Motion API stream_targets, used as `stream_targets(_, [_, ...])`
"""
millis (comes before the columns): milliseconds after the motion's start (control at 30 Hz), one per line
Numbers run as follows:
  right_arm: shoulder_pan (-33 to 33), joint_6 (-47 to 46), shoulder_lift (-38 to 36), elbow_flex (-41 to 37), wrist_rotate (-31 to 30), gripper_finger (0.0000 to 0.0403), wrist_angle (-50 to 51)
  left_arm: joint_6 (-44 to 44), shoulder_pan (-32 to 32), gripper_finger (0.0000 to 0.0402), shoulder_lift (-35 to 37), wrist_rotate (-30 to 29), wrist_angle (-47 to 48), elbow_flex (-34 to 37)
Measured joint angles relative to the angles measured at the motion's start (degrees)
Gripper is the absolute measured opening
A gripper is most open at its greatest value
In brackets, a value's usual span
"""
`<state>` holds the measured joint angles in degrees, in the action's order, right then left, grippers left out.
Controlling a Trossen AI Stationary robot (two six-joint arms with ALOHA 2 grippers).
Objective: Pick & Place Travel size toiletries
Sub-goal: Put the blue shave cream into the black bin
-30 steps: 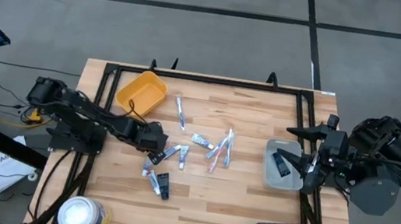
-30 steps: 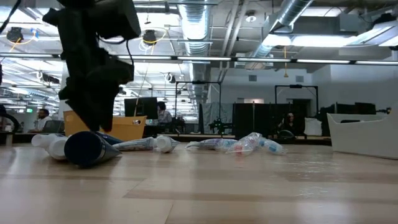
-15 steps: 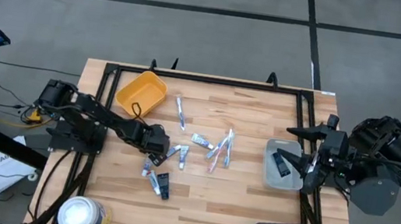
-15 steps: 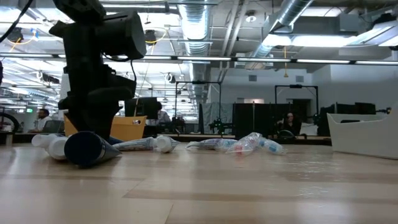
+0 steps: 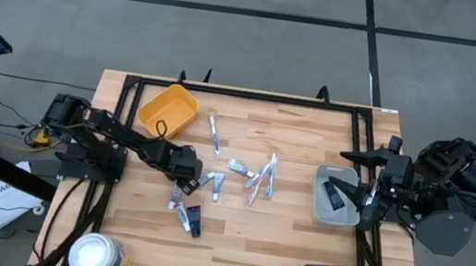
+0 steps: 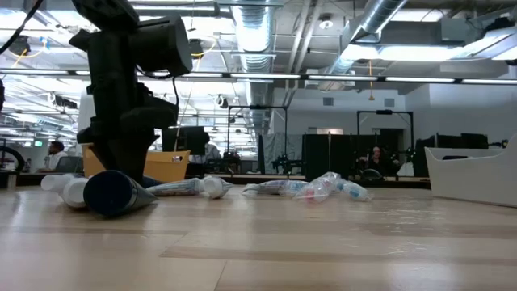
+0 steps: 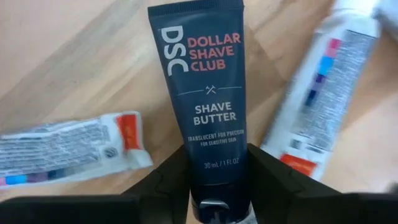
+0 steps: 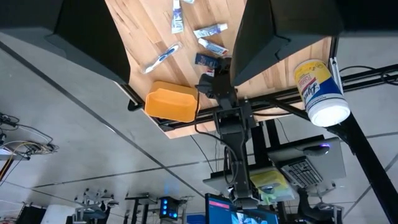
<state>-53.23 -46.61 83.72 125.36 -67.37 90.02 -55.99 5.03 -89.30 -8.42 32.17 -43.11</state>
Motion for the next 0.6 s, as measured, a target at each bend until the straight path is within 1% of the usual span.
stream_targets(133, [0.0,0.0,0.0,0.0,0.02,0.0271,-0.02,-0.55,-0.34,0.0124,3.12,0.44,-0.21,-0.17])
stream_targets(300, [0.0,0.32,0.0,0.0,0.02,0.0271,0.0,-1.08,-1.82,0.0118,10.37,0.32,-2.6,-2.38])
stream_targets(367, [-0.07,2.35,-0.04,-0.46,-0.03,0.0271,-0.11,0.02,-2.6,0.0117,13.08,0.3,-6.0,-3.21])
stream_targets(467, [-0.1,4.83,-0.71,-2.53,-1.37,0.0269,-0.11,2.03,-3.72,0.0117,16.4,0.04,-13.82,-4.41])
stream_targets(533, [-1.05,3.94,-2.45,-4.63,-1.8,0.0264,-0.07,3.68,-4.35,0.0118,17.47,0.12,-18.08,-5.09])
stream_targets(600, [-2.99,0.86,-5.55,-7.31,-2.53,0.0256,-0.04,5.57,-4.74,0.012,17.87,0.53,-22.15,-5.88])
